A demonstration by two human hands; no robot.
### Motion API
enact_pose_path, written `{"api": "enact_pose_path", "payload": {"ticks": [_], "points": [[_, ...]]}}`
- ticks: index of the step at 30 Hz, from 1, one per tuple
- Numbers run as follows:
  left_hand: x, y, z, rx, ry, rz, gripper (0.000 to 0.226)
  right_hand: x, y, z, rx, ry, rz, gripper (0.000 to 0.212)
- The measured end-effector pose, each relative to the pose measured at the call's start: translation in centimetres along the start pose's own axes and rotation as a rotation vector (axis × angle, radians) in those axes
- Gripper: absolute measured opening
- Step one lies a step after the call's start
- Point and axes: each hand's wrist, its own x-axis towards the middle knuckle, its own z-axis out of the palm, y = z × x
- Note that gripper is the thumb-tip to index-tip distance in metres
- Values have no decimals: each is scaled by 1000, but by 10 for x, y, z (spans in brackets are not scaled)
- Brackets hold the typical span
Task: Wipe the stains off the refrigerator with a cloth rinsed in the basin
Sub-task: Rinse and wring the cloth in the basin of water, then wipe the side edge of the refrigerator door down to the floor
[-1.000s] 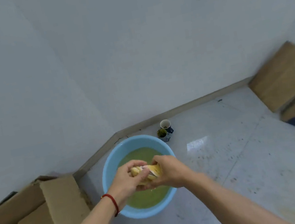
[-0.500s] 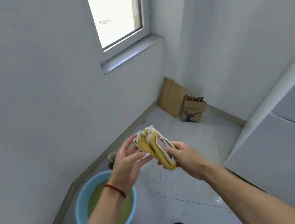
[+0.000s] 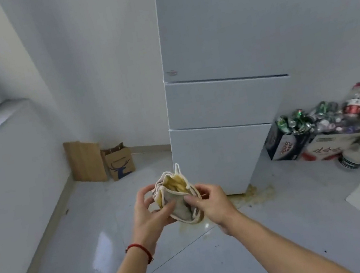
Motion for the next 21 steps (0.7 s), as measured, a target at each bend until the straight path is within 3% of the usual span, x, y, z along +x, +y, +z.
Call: {"api": "enact_pose_path", "payload": {"ticks": [6, 9, 11, 12, 15, 16, 17, 20, 21], "points": [[27, 13, 118, 132, -20, 45, 57, 22, 22, -135, 697, 112, 233, 21], [38, 11, 196, 92, -51, -12, 54, 32, 22, -232, 825, 208, 166, 19], [43, 2, 242, 168, -158, -48, 42, 36, 18, -292, 841, 247, 96, 20], [46, -3, 261, 320, -226, -45, 34, 38, 13, -319, 840, 263, 82, 21], [58, -9, 307, 1109, -632, -68, 27, 34, -4, -380, 780, 210, 29, 16], [62, -5, 320, 1209, -665, -57, 26, 32, -11, -392, 736, 183, 17, 16], [66, 0, 336, 1155, -643, -18, 28, 31, -17, -404, 693, 159, 8, 17], [66, 33, 400, 496, -573, 23, 43, 30, -32, -434, 590, 44, -28, 23], [68, 45, 423, 373, -564, 32, 44, 32, -36, -445, 588, 14, -39, 24]]}}
